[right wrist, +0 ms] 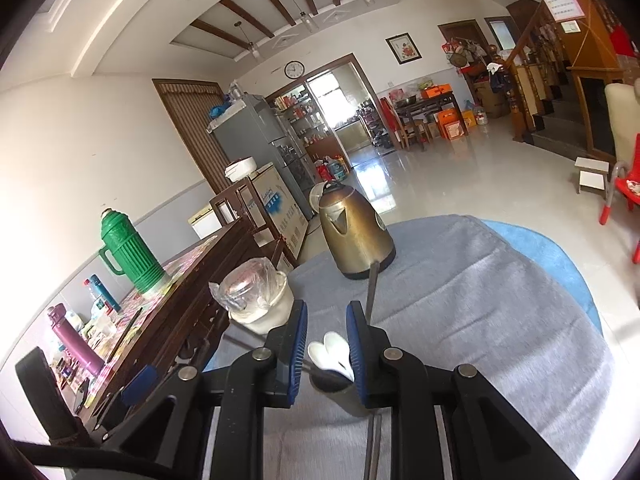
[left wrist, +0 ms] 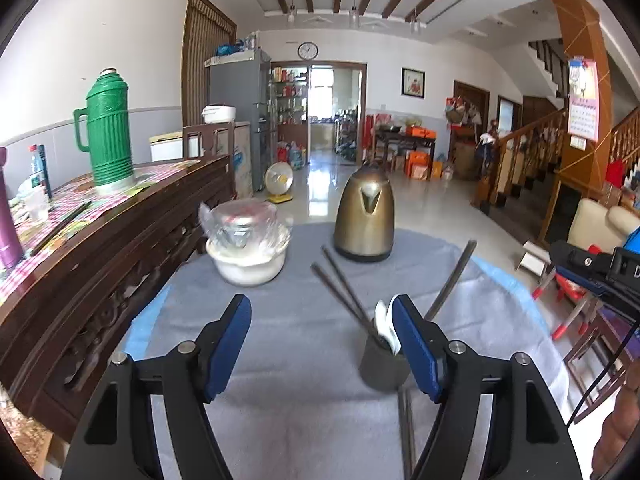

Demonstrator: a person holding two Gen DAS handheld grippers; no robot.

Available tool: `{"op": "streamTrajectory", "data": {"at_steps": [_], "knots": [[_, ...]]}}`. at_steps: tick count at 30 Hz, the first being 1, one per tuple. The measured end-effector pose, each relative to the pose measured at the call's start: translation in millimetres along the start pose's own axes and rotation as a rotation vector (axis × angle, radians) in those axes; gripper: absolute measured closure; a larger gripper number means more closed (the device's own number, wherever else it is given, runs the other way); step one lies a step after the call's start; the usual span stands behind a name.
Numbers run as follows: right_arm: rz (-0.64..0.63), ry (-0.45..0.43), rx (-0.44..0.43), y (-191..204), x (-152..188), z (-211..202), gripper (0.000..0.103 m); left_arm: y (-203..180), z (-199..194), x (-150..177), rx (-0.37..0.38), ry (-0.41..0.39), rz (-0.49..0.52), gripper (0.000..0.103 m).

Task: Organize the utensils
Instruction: 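Open both tools to release the chopsticks into the gray cup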

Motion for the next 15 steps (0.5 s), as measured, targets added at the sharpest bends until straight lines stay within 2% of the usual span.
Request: {"op": "streamTrajectory", "data": {"at_steps": [7,15], "knots": [[0.009,0.04,0.01,-6,22,-17,0.08,-5,-27,11,-0.051,-0.003,0.066,0.025],[-0.006,0.105,0.025,-10,50,-24,0.08,-7,-43,18,-0.055,-0.003,0.089,0.023]]}}
Point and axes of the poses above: each gripper's, at about its wrist camera, not at the fingertips, and z roughly the way its jaws point, y to its left, x to its underside, the point moved 2 cm from there along z, roughly the way its jaws point, and after that the axes turned 7 degrees about z, right-handed, at the moved point
